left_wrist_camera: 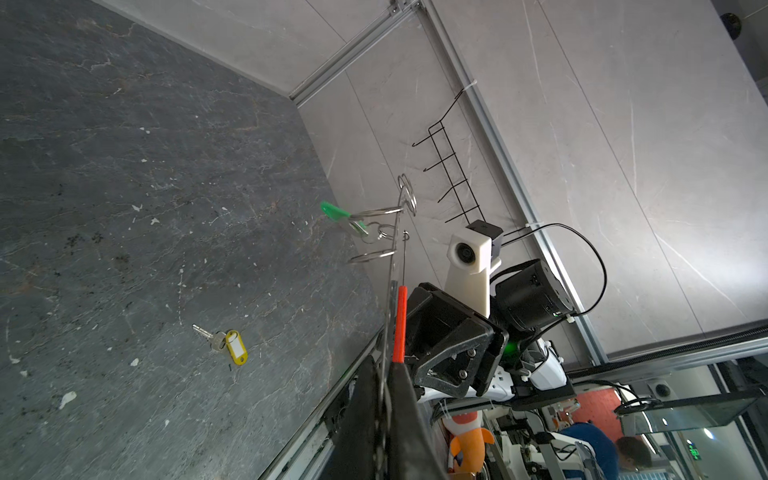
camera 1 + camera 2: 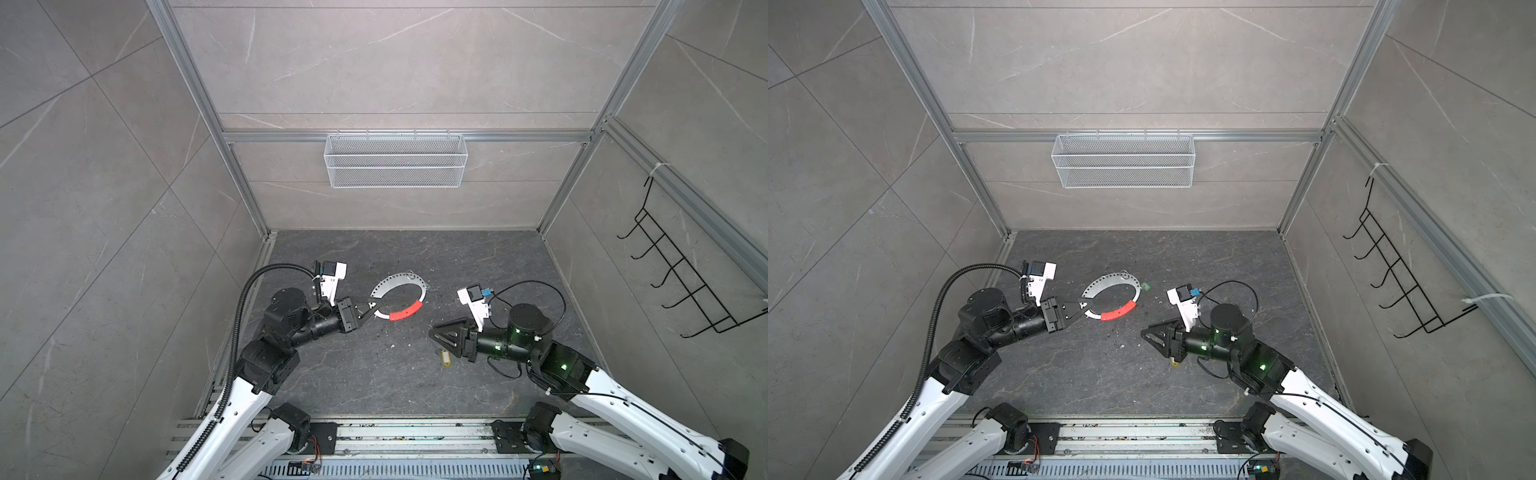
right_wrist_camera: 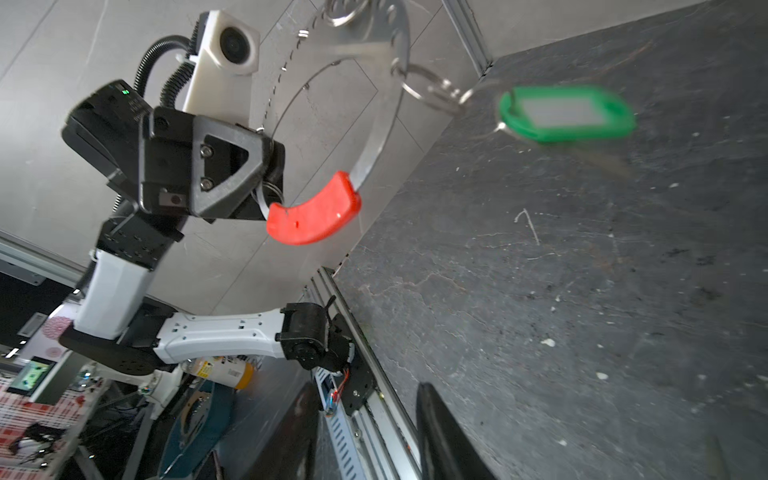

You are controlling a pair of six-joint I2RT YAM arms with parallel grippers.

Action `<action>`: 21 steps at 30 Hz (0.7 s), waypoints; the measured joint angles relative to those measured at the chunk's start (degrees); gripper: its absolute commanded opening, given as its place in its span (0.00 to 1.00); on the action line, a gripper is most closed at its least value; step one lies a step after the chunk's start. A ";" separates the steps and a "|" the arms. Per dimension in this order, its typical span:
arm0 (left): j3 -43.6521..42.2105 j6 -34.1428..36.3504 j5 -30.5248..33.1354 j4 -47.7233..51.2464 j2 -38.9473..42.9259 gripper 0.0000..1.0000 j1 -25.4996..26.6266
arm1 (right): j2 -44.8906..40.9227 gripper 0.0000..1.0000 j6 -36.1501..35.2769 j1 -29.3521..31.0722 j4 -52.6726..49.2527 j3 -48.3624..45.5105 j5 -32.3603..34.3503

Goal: Remove the keys from the keyring

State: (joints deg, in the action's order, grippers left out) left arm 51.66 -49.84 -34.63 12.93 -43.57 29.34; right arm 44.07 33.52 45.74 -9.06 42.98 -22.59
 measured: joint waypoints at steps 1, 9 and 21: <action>0.74 0.04 -0.04 1.44 -0.35 0.00 0.00 | -0.61 0.42 -1.36 0.00 -1.29 0.42 1.33; 6.38 0.17 -2.84 11.96 -6.14 0.00 -0.02 | 0.26 0.42 -11.61 0.00 -5.03 2.91 9.14; 6.95 0.17 -4.63 15.58 -6.16 0.00 -0.02 | 4.48 0.43 -22.49 0.00 -4.20 4.13 11.32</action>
State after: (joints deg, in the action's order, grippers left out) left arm 58.61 -49.67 -39.27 28.51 -49.74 29.32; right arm 48.56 11.03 45.74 -13.26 47.11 -11.27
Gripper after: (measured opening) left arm 0.065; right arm 0.427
